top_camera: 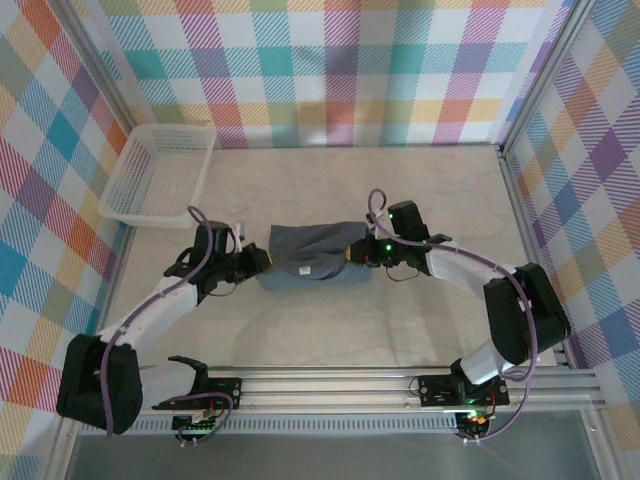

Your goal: Fold the inside-out t-shirt

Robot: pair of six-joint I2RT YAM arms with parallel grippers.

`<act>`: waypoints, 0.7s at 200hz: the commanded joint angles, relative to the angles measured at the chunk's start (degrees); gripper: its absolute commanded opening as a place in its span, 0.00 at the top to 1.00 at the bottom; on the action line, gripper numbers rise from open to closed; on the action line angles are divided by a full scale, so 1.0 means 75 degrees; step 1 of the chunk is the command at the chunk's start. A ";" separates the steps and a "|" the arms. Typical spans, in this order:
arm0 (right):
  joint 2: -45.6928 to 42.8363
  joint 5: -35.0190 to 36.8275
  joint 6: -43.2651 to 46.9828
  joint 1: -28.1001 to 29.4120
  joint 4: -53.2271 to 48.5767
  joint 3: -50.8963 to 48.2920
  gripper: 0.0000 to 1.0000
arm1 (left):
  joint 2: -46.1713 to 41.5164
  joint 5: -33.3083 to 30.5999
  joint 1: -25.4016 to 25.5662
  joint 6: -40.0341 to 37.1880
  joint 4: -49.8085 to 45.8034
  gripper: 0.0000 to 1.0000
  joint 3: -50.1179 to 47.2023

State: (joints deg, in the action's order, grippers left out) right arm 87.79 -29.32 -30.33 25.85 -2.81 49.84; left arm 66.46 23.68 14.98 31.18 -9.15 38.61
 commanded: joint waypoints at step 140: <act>0.2818 0.3686 0.1107 -0.0358 -0.1654 0.3170 0.61 | 0.5670 -0.1084 -0.0201 -0.1387 0.1625 0.81 0.3597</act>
State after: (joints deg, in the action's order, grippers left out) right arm 110.34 -2.09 -24.38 24.05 -10.50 69.47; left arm 109.01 14.92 14.81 22.41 2.74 62.74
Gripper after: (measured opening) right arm 0.213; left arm 0.101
